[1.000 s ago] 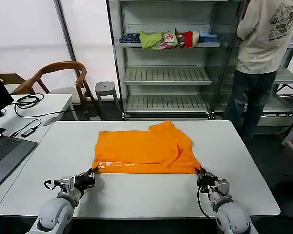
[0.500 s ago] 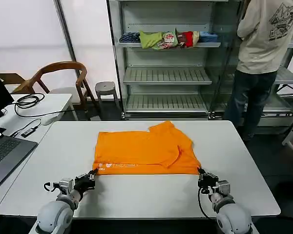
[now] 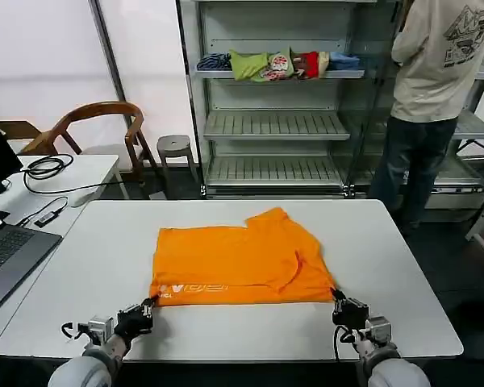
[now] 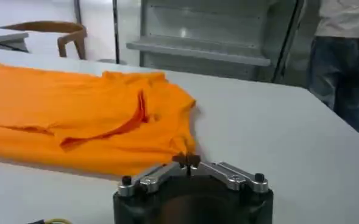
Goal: Fold and organize the clothes.
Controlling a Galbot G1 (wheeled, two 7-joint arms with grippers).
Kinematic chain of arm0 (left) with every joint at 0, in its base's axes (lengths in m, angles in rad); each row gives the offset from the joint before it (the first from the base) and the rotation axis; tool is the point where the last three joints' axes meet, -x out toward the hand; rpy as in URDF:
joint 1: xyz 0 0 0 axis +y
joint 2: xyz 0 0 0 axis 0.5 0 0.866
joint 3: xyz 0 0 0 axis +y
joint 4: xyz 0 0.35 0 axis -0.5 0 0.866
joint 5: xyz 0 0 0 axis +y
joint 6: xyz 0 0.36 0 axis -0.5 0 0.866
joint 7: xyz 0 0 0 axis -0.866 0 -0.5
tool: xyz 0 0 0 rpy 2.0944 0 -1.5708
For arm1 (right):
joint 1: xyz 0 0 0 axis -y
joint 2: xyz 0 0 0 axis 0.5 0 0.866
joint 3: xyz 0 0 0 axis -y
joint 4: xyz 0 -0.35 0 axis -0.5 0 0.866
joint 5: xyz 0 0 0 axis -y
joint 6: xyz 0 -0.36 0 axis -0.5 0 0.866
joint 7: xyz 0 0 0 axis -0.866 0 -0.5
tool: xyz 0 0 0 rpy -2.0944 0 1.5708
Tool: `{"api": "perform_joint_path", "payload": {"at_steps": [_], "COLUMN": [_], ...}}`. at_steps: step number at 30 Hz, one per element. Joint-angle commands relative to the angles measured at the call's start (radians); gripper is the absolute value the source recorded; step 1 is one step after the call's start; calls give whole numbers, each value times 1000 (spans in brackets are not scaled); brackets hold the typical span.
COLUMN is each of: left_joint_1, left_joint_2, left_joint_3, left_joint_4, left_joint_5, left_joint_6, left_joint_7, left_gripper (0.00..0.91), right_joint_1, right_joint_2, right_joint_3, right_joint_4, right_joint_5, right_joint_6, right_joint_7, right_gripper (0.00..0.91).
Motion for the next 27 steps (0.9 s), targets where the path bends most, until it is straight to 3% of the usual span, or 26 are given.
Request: {"api": "perform_joint_path", "payload": {"at_steps": [1, 27], "left_joint_1": [152, 304], "left_joint_2": [7, 9], "left_joint_3": [-74, -122], "left_joint_4": [-118, -197], "left_joint_5": [0, 13], "left_joint_6": [-12, -17], "left_joint_7": [2, 8], "left_gripper": [20, 30], "right_joint_1": [-113, -256], "right_joint_2": [-2, -11], "right_joint_3": [8, 57], "right_joint_4": [76, 150], "right_joint_5": [-16, -41], "right_joint_6": [5, 32], "right_joint_7": [1, 2], "right_gripper": [0, 0]}}
